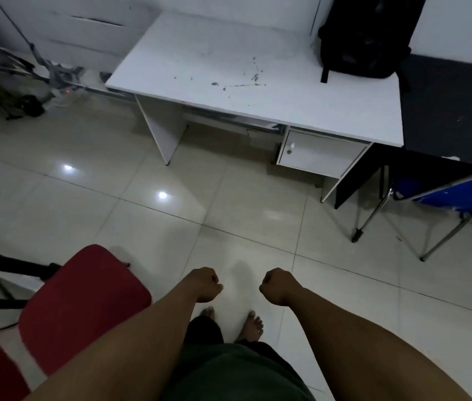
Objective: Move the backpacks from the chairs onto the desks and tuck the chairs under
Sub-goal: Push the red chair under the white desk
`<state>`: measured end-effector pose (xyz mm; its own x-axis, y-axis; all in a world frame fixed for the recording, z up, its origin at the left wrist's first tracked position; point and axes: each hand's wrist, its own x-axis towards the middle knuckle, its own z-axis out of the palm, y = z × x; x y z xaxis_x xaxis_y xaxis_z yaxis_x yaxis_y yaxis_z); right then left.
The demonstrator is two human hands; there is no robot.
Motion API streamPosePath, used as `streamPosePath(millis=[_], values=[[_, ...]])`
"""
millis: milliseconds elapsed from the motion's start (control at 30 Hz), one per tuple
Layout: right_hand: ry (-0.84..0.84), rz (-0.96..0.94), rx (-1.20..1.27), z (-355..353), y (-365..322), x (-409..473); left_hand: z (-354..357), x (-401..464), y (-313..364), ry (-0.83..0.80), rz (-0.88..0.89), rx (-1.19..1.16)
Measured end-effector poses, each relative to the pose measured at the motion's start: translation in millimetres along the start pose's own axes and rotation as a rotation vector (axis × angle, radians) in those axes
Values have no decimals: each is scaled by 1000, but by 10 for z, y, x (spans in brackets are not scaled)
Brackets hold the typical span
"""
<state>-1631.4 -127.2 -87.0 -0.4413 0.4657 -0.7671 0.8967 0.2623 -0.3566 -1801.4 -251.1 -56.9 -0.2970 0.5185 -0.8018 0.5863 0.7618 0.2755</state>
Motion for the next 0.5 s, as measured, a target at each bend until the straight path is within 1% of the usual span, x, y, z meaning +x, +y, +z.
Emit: streamPosePath(millis=[133, 267, 367, 500], values=[[32, -7, 12, 226, -253, -86, 42, -153, -271, 20, 0, -19], [75, 17, 42, 520, -451, -231, 110, -314, -505, 31, 67, -12], [105, 49, 53, 820, -566, -347, 179, -444, -750, 31, 107, -19], [104, 64, 88, 1409, -869, -561, 253, -679, -1308, 17, 141, 24]])
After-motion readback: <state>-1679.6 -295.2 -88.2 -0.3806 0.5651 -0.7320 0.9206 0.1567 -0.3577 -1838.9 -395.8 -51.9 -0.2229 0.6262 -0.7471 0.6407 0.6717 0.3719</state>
